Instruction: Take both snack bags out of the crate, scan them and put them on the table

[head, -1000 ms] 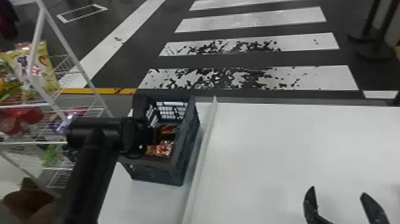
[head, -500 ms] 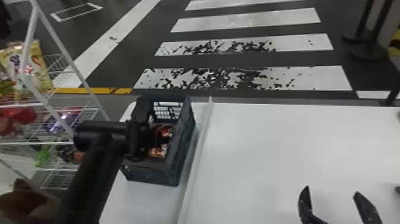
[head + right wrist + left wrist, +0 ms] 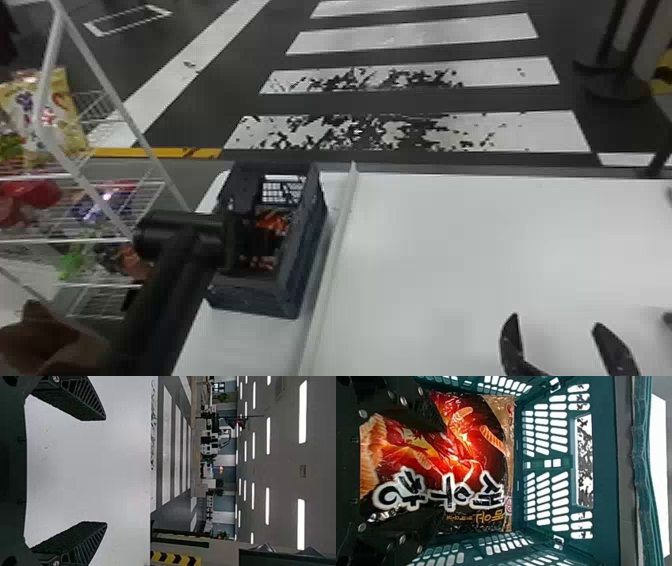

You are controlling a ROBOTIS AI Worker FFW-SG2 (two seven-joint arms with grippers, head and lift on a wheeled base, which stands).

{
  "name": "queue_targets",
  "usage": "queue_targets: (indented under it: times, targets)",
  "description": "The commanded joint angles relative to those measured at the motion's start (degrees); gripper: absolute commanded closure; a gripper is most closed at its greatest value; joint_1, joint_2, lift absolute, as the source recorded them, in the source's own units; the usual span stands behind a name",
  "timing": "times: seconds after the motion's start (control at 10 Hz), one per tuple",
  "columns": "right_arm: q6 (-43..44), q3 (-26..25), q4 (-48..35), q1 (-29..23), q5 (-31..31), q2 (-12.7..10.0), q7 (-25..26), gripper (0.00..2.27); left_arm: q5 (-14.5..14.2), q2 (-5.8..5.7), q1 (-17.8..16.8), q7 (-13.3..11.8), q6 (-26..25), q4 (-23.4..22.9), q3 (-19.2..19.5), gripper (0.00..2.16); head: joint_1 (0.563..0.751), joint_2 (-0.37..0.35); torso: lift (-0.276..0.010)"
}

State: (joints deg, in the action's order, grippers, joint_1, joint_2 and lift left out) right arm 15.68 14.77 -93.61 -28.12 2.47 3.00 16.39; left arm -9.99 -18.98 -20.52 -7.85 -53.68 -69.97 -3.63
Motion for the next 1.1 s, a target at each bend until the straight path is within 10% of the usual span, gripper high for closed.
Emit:
queue_targets:
  times: [0.0,0.1,0.5,1.0]
  targets:
    - [0.01,0.0,0.0,0.0,-0.36,-0.01,-0.4,0.04,1.82,0.08,-0.22,-0.42,2.74,1.42,-0.67,1.12,0.695,0.249,-0.092]
    - [0.01,0.0,0.0,0.0,-0.45,-0.01,-0.49,0.04,2.26,0.35,-0.22,1.43,3.44,1.33,-0.59,2.11,0.695,0.251,-0.092]
    - [0.01,0.0,0.0,0.0,-0.54,-0.01,-0.49,0.04,2.26,0.35,2.5,0.9,1.33,-6.14,2.49,2.14,0.695,0.259,-0.092]
    - [0.01,0.09,0.0,-0.09,-0.54,-0.19,-0.4,0.04,1.03,-0.44,4.26,-2.17,-14.13,-18.01,7.41,2.14,0.695,0.268,-0.092]
